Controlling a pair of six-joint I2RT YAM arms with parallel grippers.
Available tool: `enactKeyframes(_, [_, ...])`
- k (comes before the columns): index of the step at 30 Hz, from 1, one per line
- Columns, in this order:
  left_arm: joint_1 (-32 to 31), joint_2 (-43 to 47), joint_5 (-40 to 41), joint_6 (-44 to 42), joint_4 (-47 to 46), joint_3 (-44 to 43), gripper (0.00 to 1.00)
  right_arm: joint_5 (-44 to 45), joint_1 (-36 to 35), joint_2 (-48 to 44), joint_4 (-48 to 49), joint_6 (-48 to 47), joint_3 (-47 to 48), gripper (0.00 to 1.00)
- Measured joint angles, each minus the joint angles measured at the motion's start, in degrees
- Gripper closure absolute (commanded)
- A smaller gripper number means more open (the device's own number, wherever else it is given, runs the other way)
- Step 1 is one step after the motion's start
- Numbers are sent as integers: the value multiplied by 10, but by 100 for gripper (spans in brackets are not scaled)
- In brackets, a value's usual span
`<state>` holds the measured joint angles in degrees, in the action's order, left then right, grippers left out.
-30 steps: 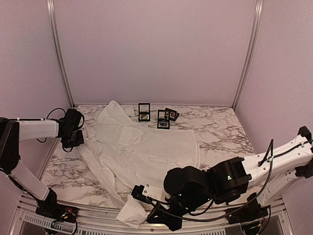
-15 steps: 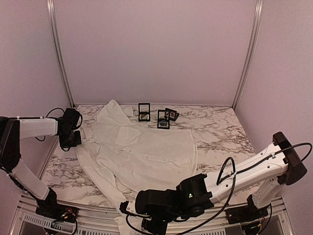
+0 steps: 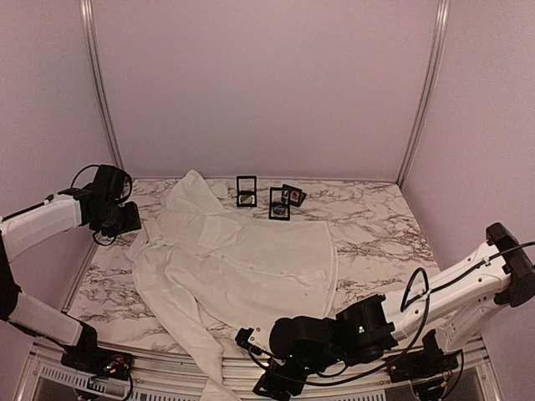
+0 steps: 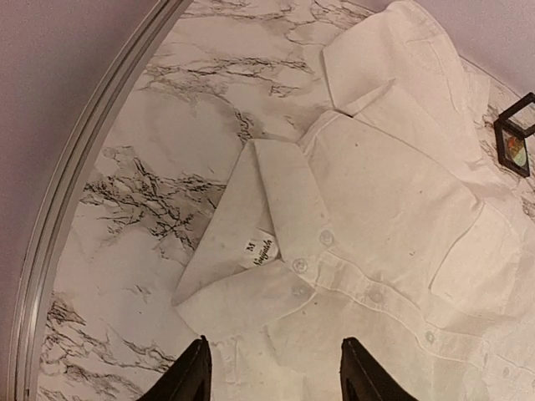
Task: Remove the brooch from the garment
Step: Smooth out the flattened clothing at the center of the board.
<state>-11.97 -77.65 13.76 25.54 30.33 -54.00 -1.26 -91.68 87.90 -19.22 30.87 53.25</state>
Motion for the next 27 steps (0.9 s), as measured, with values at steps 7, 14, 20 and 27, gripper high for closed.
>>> enactKeyframes(7, [-104,125,-63,74,-6,88,44,-35,-4,65,80,42,-15,20])
enactKeyframes(14, [-206,270,-93,206,2,237,42,-22,-40,68,110,106,-15,20])
enactKeyframes(20, [-282,358,-92,302,17,294,37,-12,-58,37,132,157,-21,20])
enactKeyframes(27, [-355,348,-82,368,26,314,32,-14,-73,86,148,187,11,21])
